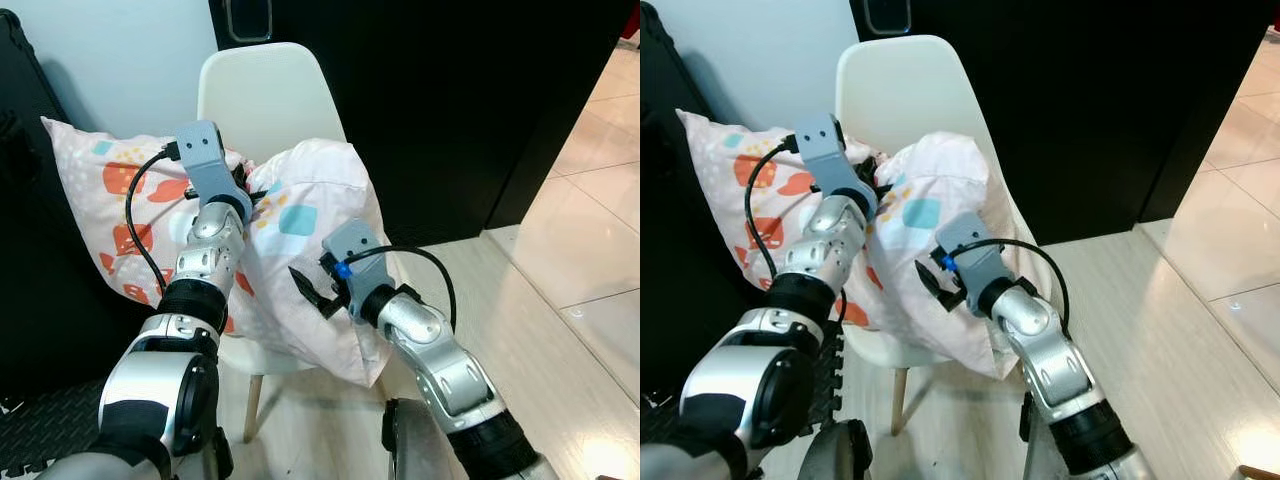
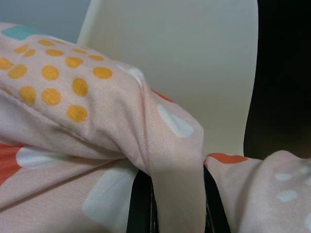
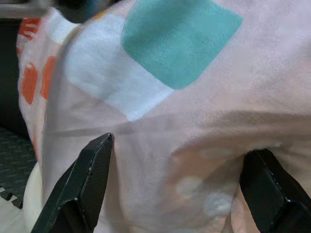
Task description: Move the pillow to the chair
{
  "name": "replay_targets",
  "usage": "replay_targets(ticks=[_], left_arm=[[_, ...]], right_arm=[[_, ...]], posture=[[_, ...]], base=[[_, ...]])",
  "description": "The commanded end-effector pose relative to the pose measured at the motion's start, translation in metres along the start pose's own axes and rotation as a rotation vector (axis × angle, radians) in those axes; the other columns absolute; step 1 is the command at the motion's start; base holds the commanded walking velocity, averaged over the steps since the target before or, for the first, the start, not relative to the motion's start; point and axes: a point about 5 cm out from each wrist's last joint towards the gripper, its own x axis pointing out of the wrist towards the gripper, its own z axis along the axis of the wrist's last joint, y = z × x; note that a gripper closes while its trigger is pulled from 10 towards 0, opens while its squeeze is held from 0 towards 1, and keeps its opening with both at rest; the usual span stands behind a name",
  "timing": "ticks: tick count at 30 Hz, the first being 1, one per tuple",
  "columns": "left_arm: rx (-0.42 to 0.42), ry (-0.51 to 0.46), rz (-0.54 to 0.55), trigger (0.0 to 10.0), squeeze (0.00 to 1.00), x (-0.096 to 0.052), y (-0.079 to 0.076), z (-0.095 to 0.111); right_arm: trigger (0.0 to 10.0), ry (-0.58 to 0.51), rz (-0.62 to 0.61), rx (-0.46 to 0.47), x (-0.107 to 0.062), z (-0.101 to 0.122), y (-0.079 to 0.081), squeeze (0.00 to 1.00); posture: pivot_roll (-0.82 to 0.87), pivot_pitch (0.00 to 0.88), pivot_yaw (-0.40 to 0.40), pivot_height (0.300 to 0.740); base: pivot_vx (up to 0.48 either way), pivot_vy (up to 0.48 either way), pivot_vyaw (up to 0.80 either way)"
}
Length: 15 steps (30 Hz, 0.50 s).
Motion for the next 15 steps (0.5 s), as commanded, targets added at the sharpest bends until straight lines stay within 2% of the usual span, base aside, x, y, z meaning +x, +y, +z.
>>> replay_targets(ticks=[1,2,3,5,6,8,10,12,15], left_arm=[[0.001,0.054,-0.022,10.0,0.0,-0.004,-0.002,-0.014],[-0.001,0.052,-0.024,10.0,0.0,-0.004,-0.003,-0.013],[-0.001,0.052,-0.024,10.0,0.0,-0.004,-0.003,-0.013],[0.0,0.05,-0.024,10.0,0.0,-0.004,-0.002,-0.013],[0.0,0.05,-0.024,10.0,0.0,-0.004,-0.002,-0.013],[0.0,0.052,-0.025,10.0,0.0,-0.005,-0.002,-0.014],[0.0,0.052,-0.025,10.0,0.0,-0.005,-0.002,-0.014],[0.002,0.051,-0.038,10.0,0.0,-0.007,-0.004,-0.015],[0.006,0.05,-0.047,10.0,0.0,-0.008,-0.006,-0.015]], right_arm=[[10.0,0.059,-0.036,0.05,0.002,-0.007,-0.005,0.0],[10.0,0.089,-0.055,0.088,0.003,-0.01,-0.007,0.0],[10.0,0.089,-0.055,0.088,0.003,-0.01,-0.007,0.0],[10.0,0.151,-0.125,0.187,0.001,-0.019,-0.017,0.0],[10.0,0.151,-0.125,0.187,0.001,-0.019,-0.017,0.0],[10.0,0.211,-0.186,0.291,-0.002,-0.028,-0.026,0.0],[10.0,0.211,-0.186,0.291,-0.002,-0.028,-0.026,0.0],[10.0,0.236,-0.164,0.4,-0.002,-0.032,-0.023,0.0],[10.0,0.226,-0.139,0.44,-0.001,-0.031,-0.02,0.0]], posture=[[-0.08,0.102,0.037,0.495],[-0.08,0.102,0.037,0.495],[-0.08,0.102,0.037,0.495],[-0.08,0.103,0.037,0.495],[-0.08,0.103,0.037,0.495],[-0.08,0.102,0.039,0.495],[-0.08,0.102,0.039,0.495],[-0.08,0.103,0.04,0.495],[-0.08,0.103,0.04,0.495]], base=[[0.0,0.0,0.0],[0.0,0.0,0.0],[0.0,0.0,0.0],[0.0,0.0,0.0],[0.0,0.0,0.0],[0.0,0.0,0.0],[0.0,0.0,0.0],[0.0,0.0,0.0],[0.0,0.0,0.0]])
